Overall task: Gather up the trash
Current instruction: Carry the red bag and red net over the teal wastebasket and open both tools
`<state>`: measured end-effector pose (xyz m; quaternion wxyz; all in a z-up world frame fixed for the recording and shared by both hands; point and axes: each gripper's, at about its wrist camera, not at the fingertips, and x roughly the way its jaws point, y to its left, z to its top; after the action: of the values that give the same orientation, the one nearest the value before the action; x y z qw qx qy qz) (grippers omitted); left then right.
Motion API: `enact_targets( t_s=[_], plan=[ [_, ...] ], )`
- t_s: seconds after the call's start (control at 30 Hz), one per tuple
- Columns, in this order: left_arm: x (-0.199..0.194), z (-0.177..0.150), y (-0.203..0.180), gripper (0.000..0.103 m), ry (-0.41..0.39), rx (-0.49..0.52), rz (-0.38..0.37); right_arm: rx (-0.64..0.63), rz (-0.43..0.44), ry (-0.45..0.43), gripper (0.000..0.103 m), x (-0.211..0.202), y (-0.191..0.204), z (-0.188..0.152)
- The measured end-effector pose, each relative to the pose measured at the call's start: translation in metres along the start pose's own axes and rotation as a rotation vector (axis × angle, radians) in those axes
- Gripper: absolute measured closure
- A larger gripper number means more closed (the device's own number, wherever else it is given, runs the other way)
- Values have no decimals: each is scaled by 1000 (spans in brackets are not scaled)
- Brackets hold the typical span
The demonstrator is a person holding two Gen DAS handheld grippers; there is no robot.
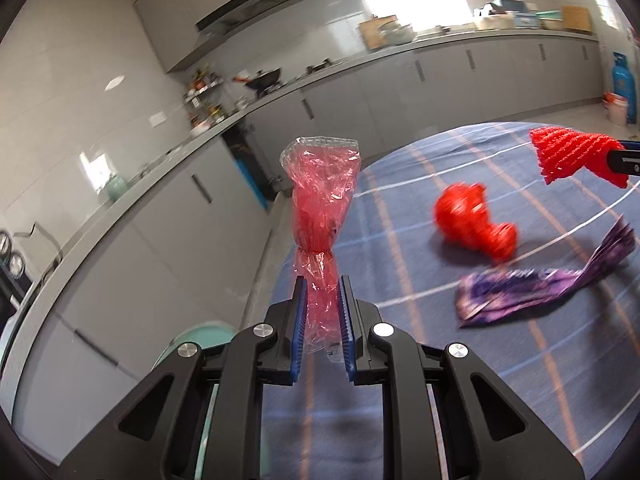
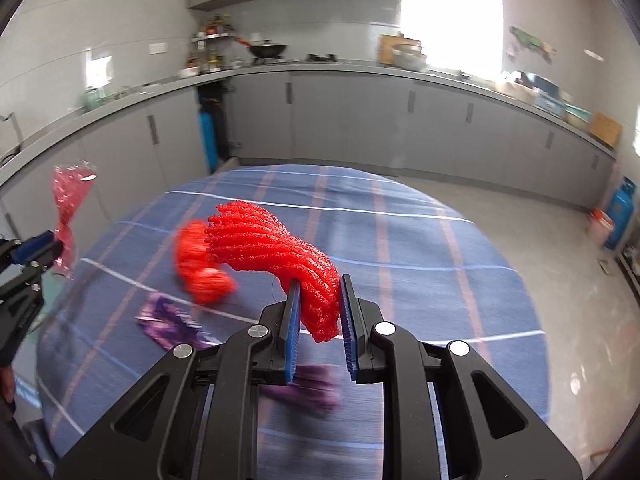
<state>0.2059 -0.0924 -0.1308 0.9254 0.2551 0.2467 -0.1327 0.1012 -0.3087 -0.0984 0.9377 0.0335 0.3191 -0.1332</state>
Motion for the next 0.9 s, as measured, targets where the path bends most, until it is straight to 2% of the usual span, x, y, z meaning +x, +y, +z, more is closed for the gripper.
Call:
enact_targets(
  t_s=[0.17,0.37,0.9],
  plan=[
    [2,-23,33,87,52,-34,60,-79,92,-3,84,3,51,8],
    [0,-40,63,87,87,-67,121,-128,162,-3,84,10,95,14],
    [3,-74,129,87,163,-151,247,-249,279,-22,84,18,183,24]
  ],
)
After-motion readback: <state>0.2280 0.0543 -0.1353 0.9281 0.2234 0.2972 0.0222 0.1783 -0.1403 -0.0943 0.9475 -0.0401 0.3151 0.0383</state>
